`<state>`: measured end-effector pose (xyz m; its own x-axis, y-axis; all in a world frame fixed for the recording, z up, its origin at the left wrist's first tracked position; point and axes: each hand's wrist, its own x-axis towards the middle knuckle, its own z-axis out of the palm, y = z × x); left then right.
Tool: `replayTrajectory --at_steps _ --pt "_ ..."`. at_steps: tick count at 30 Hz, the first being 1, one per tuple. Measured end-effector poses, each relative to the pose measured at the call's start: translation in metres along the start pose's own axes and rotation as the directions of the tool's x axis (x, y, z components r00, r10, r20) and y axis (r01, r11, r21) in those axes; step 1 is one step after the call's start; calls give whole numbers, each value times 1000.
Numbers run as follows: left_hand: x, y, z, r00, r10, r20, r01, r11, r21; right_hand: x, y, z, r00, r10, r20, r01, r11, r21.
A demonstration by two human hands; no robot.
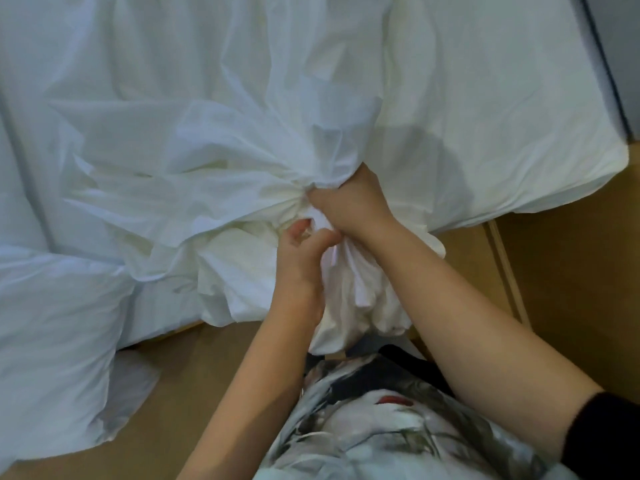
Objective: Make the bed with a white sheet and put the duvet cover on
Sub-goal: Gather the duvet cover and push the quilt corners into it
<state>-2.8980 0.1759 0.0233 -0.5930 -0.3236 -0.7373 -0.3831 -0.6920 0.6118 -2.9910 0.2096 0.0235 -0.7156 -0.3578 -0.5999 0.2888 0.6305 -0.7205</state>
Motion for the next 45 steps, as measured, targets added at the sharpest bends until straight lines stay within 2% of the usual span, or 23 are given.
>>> replayTrajectory --at_steps 1,2,3,4,5,6,7,8,10,12,14,16,18,22,24,25,29,32,36,38,40,42,45 --pt "-1 -1 -5 999 -12 51 16 997 -79 -1 1 1 999 18 -44 -15 998 68" --pt "1 -2 -12 995 -43 90 46 998 -33 -3 1 1 997 30 -73 -21 993 120" --pt "2 1 -15 986 -66 156 47 991 123 -4 1 0 995 42 -89 -28 988 153" --pt "5 3 -19 971 -80 225 -5 935 354 -3 0 1 996 24 -85 -11 990 143" --pt "8 6 -20 958 -89 272 -77 835 545 -1 -1 2 997 -20 -76 27 996 87" --pt "11 9 -19 944 -101 314 -136 749 649 -1 -7 2 996 -66 -61 68 997 31" --pt "14 11 -15 940 -81 331 -168 736 656 -1 -13 2 993 -100 -66 101 995 11" --pt "18 12 -10 947 -27 319 -181 777 603 1 -17 1 991 -102 -83 107 993 54" --pt "21 5 3 992 42 116 -88 899 430 7 -21 -5 997 -8 -72 28 962 271" --pt "19 -9 15 998 -10 -60 28 951 308 6 -16 -10 995 94 25 -95 879 467" --pt "14 -19 20 993 -83 -86 106 938 331 1 -6 -14 986 103 128 -153 861 485" --pt "12 -20 17 998 -53 -31 61 898 436 -7 7 -21 978 13 207 -113 872 476" --pt "10 -13 11 1000 -5 2 4 864 503 -17 24 -31 974 -59 220 -68 846 529" --pt "9 -5 6 999 -13 29 -2 880 475 -40 67 -41 992 124 -37 -96 896 434" --pt "10 -7 7 997 -54 57 20 876 482 -49 82 -39 978 202 43 -198 859 472" --pt "10 -10 9 996 -66 60 27 859 511 -52 86 -38 977 184 103 -211 847 488" --pt "16 -14 14 992 -107 -64 124 775 620 -54 87 -36 986 68 152 -141 827 544" --pt "18 -3 14 993 -114 16 78 764 640 -54 87 -43 987 31 160 -134 714 688" --pt "15 11 16 985 -88 150 -41 718 695 -49 90 -50 988 70 135 -129 856 500" --pt "17 17 25 975 -88 203 -81 715 695 -48 87 -53 984 85 155 -152 855 495" --pt "19 23 34 967 -96 234 -83 753 652 -46 83 -57 992 99 82 -126 865 486" --pt "21 25 41 963 -110 245 -62 797 601 -41 76 -64 995 69 -70 -33 907 419" --pt "21 18 43 952 -203 229 48 839 542 -29 62 -74 956 13 -292 109 911 398"
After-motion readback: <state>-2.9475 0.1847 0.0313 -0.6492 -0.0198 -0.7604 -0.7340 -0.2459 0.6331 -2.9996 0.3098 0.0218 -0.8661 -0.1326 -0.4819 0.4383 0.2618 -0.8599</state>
